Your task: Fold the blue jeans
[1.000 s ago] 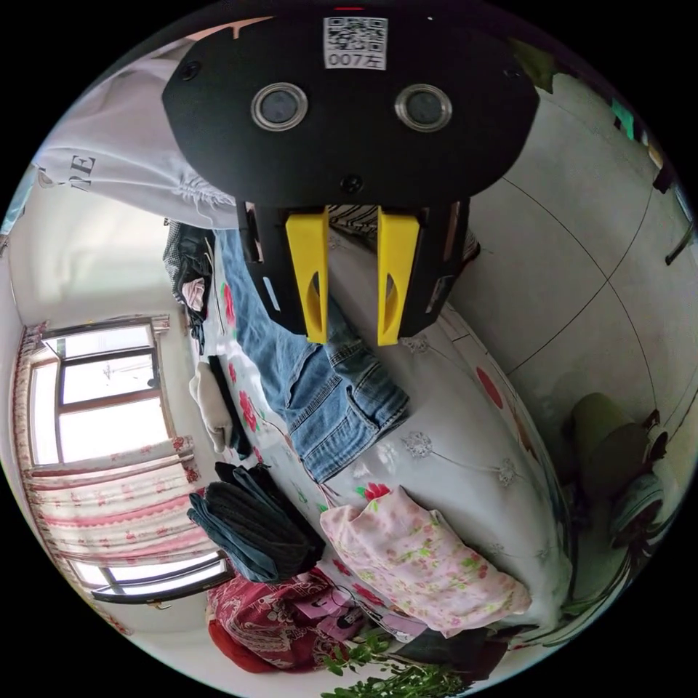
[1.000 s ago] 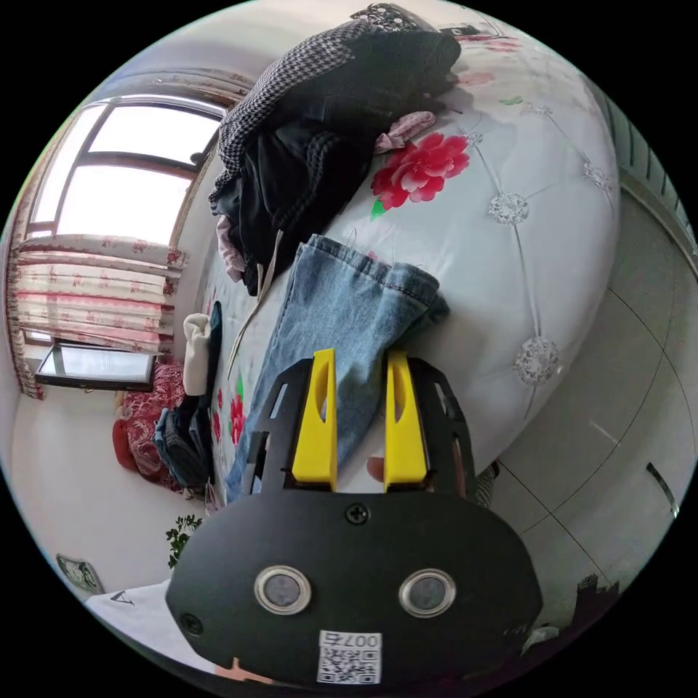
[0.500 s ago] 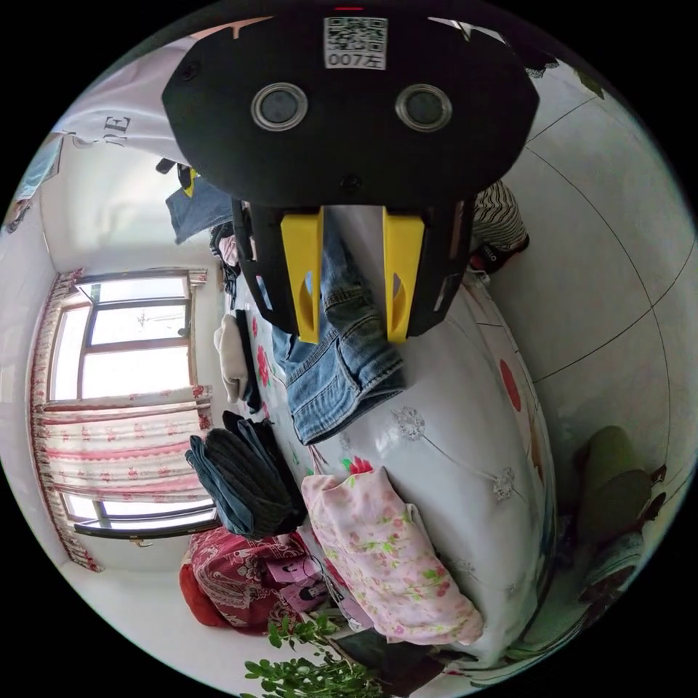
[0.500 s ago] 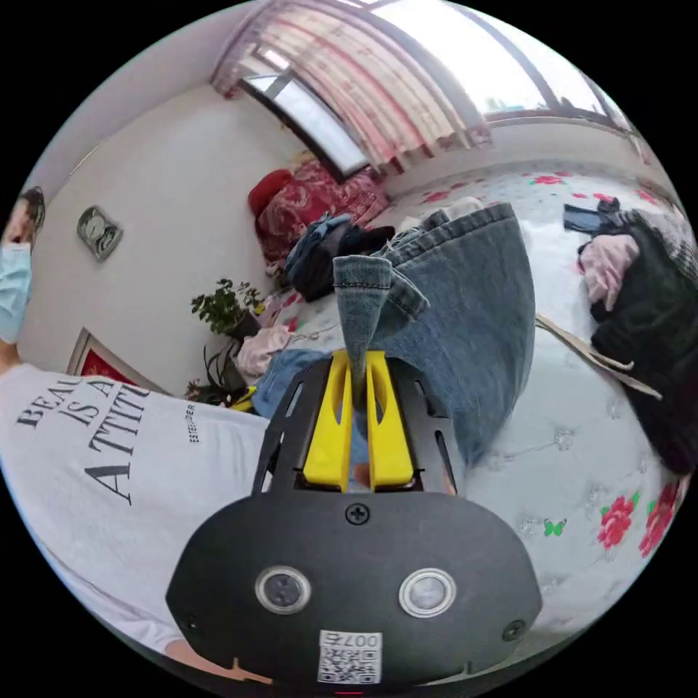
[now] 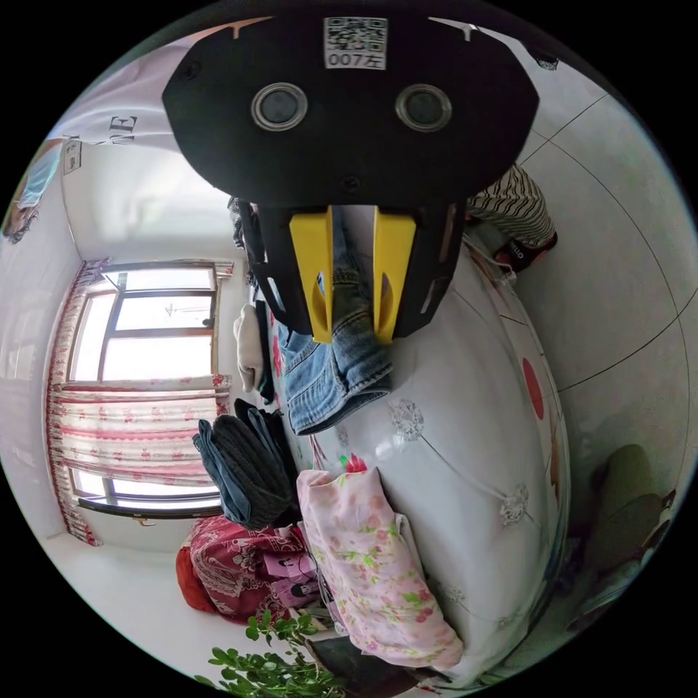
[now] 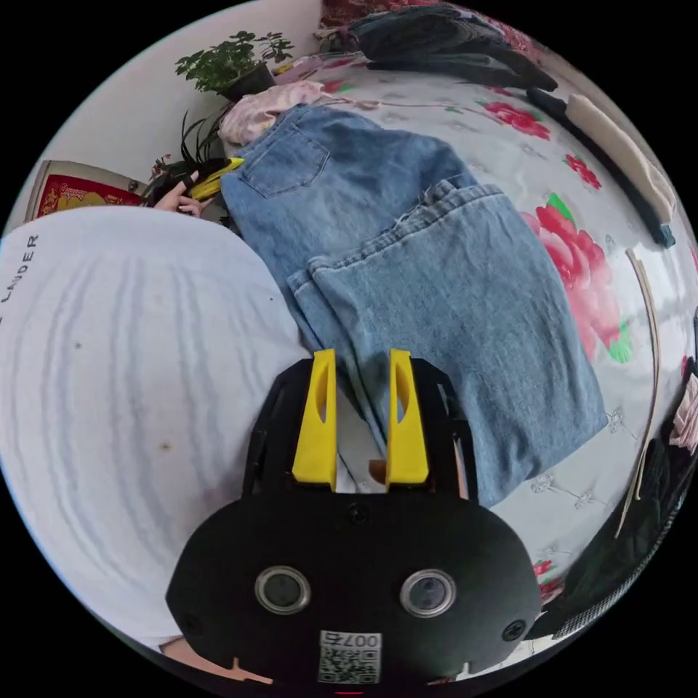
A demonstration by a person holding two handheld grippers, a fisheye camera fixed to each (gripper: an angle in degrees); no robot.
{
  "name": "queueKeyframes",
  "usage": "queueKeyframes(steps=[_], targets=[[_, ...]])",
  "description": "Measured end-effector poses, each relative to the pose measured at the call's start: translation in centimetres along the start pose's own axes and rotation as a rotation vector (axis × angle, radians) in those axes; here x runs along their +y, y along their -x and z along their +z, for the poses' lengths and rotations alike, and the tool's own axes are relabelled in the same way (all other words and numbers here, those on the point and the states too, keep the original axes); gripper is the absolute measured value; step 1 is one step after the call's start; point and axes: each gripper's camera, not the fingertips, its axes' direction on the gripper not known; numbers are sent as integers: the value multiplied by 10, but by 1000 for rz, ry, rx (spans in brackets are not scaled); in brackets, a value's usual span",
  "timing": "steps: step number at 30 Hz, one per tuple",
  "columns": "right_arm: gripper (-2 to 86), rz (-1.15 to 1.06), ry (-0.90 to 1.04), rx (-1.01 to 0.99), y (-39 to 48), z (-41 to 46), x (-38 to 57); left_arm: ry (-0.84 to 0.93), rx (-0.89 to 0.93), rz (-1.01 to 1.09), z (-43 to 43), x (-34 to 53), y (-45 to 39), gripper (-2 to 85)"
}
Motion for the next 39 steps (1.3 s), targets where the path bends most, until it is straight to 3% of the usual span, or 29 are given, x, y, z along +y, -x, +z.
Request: queueKeyframes(steps=[2, 9, 15, 21, 23, 24, 26, 28, 30, 33, 39], targets=[[57, 31, -123, 40, 1, -2, 16, -2, 6, -2, 0, 0, 5, 65], [34, 155, -151, -170, -11, -13, 52, -36, 41, 20, -2, 14, 8, 42], [27, 356, -431, -236, -22, -43, 111, 27, 186, 422, 6, 33, -90, 37], [40, 578, -718, -325, -44, -57, 193, 382, 339, 1098, 60, 144, -266, 40], [50, 639, -791, -362, -50, -54, 218, 607, 415, 1350, 96, 231, -318, 44], [56, 680, -836, -376, -53, -50, 234, 673, 428, 1396, 108, 255, -326, 46], [65, 741, -889, -393, -55, -42, 255, 982, 463, 1497, 163, 350, -335, 60], [75, 808, -928, -427, -58, -29, 275, 1191, 441, 1518, 199, 407, -322, 74], [83, 835, -944, -460, -58, -21, 285, 1231, 361, 1517, 218, 434, -309, 83], [98, 876, -937, -474, -60, -9, 295, 1134, 229, 1461, 226, 420, -290, 90], [118, 939, -814, -503, -76, 20, 287, 902, -103, 967, 244, 305, -197, 126]])
